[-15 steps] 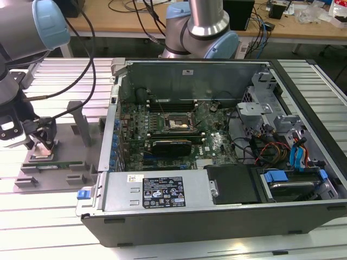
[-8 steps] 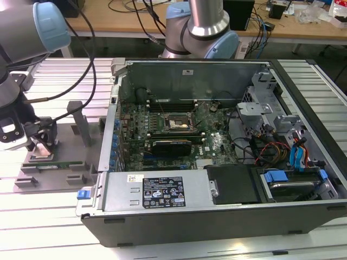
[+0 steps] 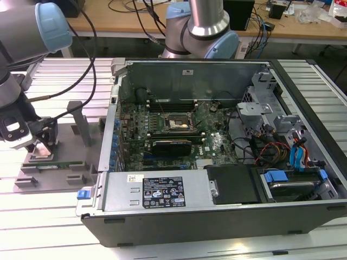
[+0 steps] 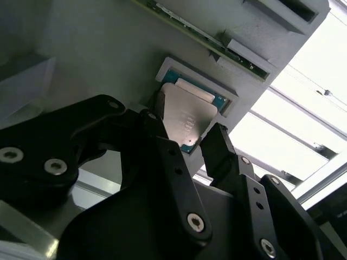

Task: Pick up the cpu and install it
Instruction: 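Pick up the cpu and move it towards the insertion slot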

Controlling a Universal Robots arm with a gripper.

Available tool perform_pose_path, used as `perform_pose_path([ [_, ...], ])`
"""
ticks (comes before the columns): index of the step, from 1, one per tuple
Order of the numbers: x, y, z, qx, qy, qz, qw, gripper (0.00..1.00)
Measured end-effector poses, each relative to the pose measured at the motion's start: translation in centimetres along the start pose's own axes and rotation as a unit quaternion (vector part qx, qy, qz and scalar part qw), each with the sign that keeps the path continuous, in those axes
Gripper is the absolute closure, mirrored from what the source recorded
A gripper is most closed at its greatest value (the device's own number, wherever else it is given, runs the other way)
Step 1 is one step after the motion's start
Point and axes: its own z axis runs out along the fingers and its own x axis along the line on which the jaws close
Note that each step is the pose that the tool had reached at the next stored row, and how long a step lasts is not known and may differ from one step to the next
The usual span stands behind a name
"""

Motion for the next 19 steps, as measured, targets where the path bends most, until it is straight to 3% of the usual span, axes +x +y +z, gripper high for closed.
perform_pose_path([
  [5, -0.01, 0.01, 0.00, 0.0003, 0.0000, -0.001, 1.0000, 0.44],
  [6, -0.01, 0.01, 0.00, 0.0003, 0.0000, -0.001, 1.0000, 0.38],
  [19, -0.24, 0.29, 0.55, 0.0003, 0.0002, -0.005, 1.0000, 0.38],
])
